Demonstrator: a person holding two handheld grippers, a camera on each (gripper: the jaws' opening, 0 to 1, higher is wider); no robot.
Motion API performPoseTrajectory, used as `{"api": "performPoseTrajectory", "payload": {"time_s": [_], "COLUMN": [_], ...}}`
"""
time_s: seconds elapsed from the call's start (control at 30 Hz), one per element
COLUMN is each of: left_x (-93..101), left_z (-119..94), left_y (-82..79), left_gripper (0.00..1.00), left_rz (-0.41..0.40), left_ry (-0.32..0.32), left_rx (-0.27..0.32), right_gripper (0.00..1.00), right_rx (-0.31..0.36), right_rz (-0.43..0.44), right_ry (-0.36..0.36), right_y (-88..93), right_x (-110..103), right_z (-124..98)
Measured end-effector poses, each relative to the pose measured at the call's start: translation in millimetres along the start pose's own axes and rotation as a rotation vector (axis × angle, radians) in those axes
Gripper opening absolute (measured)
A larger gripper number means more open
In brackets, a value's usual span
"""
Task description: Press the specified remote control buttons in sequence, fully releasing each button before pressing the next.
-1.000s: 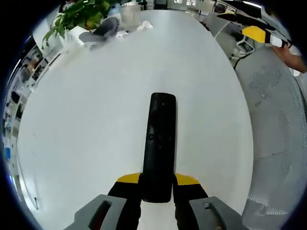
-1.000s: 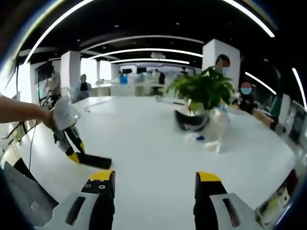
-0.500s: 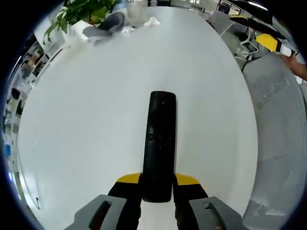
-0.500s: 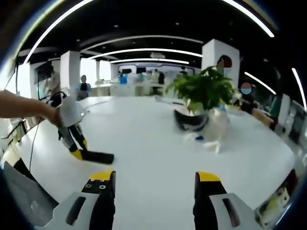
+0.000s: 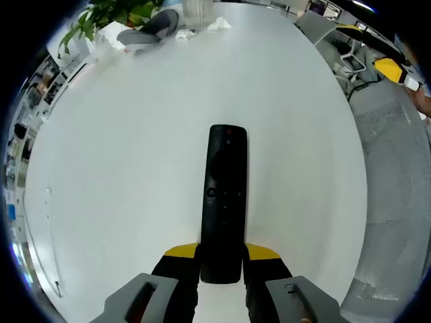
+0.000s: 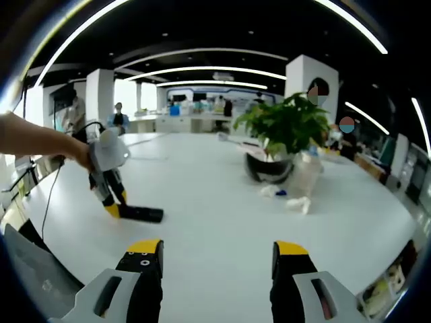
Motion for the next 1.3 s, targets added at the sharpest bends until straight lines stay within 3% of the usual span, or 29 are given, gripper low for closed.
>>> {"api": "performPoseTrajectory", "payload": {"time_s": [0.27,0.77,1.3], "left_x": [-1.8,-10.6,-24.2], "left_z": [0,-1,0], "left_y": [0.2,1.8,-1.5], "left_gripper": [0.24,0.24,0.24], "left_rz": [0.013,-0.013,-0.015], "left_ry": [0.006,-0.005,0.0], "left_rx": [-0.015,0.026,0.009], "right_gripper": [0.62,0.64,0.62], "right_rx": [0.0,-0.004,-0.007], "right_rz": [-0.006,-0.007,-0.01], "right_ry": [0.007,-0.003,0.007], "right_y": [0.4,0.6,1.0], "right_x": [1,-1,1], "right_z": [0,0,0]}}
Point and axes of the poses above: the point that each gripper's makers call its tool centre point, and the gripper's own axes: z roughly forward along the fingers, x roughly to its right, y roughly out of its underside, the point moved 6 cm from there along -z, roughly backward along the fingers, and after that the axes turned 9 degrees about z, right-handed, at the moved point
